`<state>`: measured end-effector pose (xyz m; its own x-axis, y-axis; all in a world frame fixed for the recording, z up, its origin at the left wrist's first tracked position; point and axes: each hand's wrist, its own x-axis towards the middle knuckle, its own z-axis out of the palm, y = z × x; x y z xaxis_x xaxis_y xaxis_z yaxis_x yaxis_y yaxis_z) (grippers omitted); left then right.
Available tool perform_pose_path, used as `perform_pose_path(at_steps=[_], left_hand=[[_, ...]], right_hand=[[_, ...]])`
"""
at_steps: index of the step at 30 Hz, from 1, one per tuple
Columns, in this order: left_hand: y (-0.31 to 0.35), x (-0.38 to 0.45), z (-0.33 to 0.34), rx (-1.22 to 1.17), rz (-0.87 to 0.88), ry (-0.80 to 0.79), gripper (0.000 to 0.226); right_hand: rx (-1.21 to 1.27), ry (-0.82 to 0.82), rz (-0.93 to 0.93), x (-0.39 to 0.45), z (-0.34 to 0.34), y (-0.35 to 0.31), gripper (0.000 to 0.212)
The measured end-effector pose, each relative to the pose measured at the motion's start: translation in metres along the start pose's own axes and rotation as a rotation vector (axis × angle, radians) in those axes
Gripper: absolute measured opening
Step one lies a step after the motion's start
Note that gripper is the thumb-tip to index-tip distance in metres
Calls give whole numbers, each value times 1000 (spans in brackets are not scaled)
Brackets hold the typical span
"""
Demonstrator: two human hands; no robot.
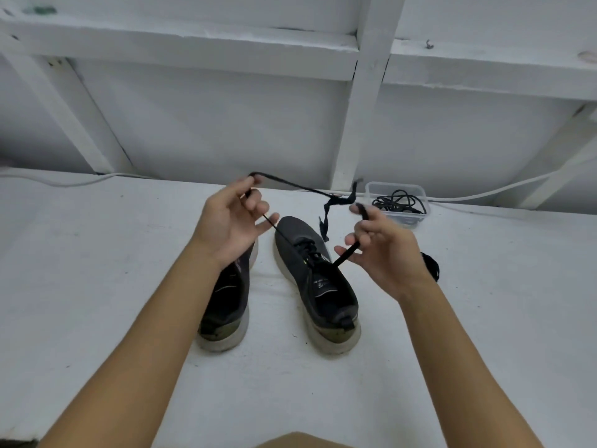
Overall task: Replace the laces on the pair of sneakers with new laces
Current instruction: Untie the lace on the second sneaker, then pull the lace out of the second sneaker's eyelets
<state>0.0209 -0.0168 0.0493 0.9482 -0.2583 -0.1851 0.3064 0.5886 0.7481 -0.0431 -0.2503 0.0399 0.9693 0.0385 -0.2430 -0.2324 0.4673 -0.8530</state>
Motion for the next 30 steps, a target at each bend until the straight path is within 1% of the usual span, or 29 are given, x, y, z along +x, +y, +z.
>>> perform_pose_path(at_steps=[1,2,4,5,8,9,10,12,13,15,17,18,19,20,21,23,24,25,27,28,30], left_hand=[[6,3,-1,-64,22,-14,10],[11,6,-1,-113,44,-10,9],[20,13,-5,-173,69,61,16],[24,17,-10,-193,74,116,21],[27,28,-27,-165,78,305,26],[26,30,-33,-136,80,374,25],[24,31,-38,-90,82,446,23],[17,31,-47,114,87,579,12],[13,30,-53,264,82,626,11],[5,28,-60,621,64,664,16],[1,24,-62,1046,3,625,22],[-1,21,-58,1244,-42,576,25],[-4,18,-55,1402,-69,524,26],[-7,16,-51,1508,-65,474,28],[-9,15,-48,1563,-38,433,28],[-12,8,-38,1568,22,324,22],[-14,2,-32,1551,34,240,17],[-16,-1,-26,1537,32,153,12],[-25,-10,-12,1551,15,22,8],[-30,-15,-5,1575,-2,-13,11],[-43,-21,4,1592,-77,-46,19]], right_hand=[[57,-29,-4,1,-1,-5,27],[121,-42,-14,1,-2,-10,26],[224,-17,-51,5,-5,-18,15],[261,15,-70,9,-8,-20,14],[392,133,-133,23,-24,-17,28],[383,163,-153,28,-30,-14,34],[298,197,-161,31,-36,-11,37],[-25,280,-134,36,-43,-3,39],[-187,323,-106,37,-46,1,39],[-510,373,-35,37,-48,10,34],[-955,350,51,33,-47,14,27],[-1157,320,98,31,-44,16,29],[-1306,310,124,28,-39,17,33],[-1402,328,122,25,-35,19,36],[-1458,364,90,23,-32,21,38],[-1489,406,-11,18,-27,25,40],[-1452,396,-61,15,-25,26,40],[-1365,364,-94,14,-24,27,38],[-1148,238,-82,9,-20,27,31],[-1125,160,-63,7,-20,26,28],[-1213,34,-23,5,-22,23,24]])
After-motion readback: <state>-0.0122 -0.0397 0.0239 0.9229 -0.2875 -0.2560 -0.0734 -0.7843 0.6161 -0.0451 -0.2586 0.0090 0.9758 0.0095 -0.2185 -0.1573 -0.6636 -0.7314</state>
